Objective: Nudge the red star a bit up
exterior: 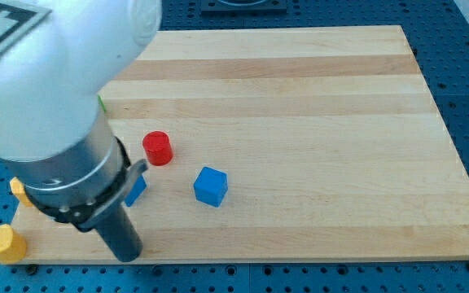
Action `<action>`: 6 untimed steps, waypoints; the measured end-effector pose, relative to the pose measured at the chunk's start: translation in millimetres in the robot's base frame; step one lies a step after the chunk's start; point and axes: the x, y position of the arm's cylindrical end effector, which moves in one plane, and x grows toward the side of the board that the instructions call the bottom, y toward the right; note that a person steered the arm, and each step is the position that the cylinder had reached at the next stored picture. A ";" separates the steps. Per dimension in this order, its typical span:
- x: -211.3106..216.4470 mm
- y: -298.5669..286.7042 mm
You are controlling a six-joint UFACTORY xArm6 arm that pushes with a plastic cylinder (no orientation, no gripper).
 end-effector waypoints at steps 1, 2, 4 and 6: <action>-6.4 -28.1; -8.3 -69.7; -53.1 -83.1; -55.0 -86.4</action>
